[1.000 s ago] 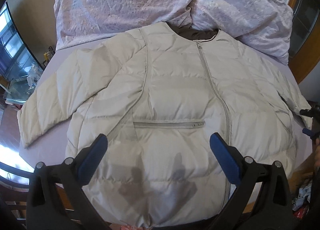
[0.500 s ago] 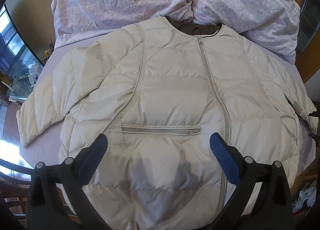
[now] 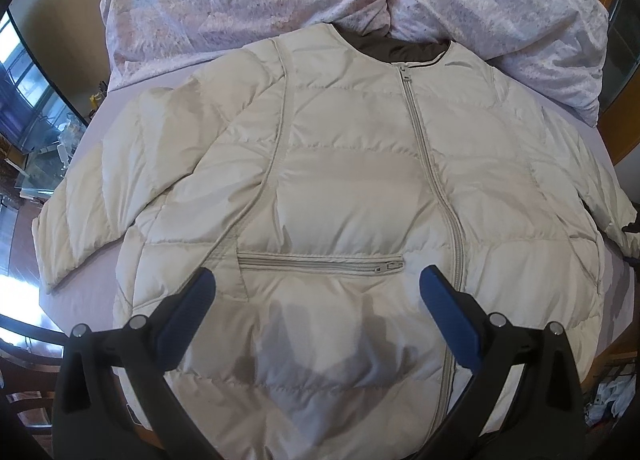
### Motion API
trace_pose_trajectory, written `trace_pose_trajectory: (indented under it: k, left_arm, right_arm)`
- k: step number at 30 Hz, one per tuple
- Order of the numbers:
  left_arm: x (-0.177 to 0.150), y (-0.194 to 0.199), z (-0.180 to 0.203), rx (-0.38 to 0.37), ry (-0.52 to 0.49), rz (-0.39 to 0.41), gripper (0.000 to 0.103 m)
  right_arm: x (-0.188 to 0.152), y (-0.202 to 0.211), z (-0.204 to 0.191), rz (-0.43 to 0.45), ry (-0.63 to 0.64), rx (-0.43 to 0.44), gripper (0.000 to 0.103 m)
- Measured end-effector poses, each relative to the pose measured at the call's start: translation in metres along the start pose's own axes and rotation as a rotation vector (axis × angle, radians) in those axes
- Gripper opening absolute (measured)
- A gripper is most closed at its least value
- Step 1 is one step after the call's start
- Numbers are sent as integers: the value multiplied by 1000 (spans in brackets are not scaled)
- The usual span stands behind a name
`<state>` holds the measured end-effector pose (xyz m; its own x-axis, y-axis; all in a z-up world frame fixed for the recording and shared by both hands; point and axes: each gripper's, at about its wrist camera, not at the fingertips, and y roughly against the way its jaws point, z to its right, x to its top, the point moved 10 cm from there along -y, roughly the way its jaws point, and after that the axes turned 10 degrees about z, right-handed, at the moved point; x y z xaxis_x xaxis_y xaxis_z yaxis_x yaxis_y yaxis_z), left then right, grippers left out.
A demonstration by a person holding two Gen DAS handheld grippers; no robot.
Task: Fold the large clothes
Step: 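Reach the right tool to the jacket sleeve cuff and grasp it, then carry the gripped sleeve across the jacket front and release it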
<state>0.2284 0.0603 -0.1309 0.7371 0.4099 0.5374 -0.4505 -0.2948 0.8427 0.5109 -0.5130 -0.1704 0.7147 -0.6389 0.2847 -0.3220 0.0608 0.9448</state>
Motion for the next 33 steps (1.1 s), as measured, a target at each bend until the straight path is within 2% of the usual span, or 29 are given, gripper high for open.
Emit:
trace_pose_trajectory:
  k: [4, 7, 9, 11, 17, 21, 25, 29, 33]
  left_arm:
    - [-1, -3, -1, 1, 6, -8, 101]
    - [-1, -5, -4, 2, 10, -10, 101]
    - [0, -5, -5, 2, 10, -10, 101]
    - [0, -5, -7, 1, 11, -9, 101]
    - [-4, -4, -13, -4, 25, -10, 101]
    - [-6, -3, -17, -6, 36, -8, 101]
    - [-7, 0, -20, -10, 48, -1, 101]
    - [-9, 1, -26, -12, 64, 1, 101]
    - [-13, 1, -33, -8, 81, -3, 101]
  right_arm:
    - [1, 4, -6, 23, 34, 26, 22]
    - [4, 15, -21, 71, 112, 40, 13]
    - [5, 22, -30, 96, 143, 65, 11]
    - [5, 33, -46, 120, 171, 134, 10]
    - [-7, 67, -98, 126, 209, 399, 9]
    - [-29, 98, -150, 107, 276, 565, 9]
    - [-62, 122, -201, 67, 333, 692, 8]
    - [-106, 137, -241, -3, 411, 765, 8]
    - [-149, 135, -264, -55, 481, 794, 8]
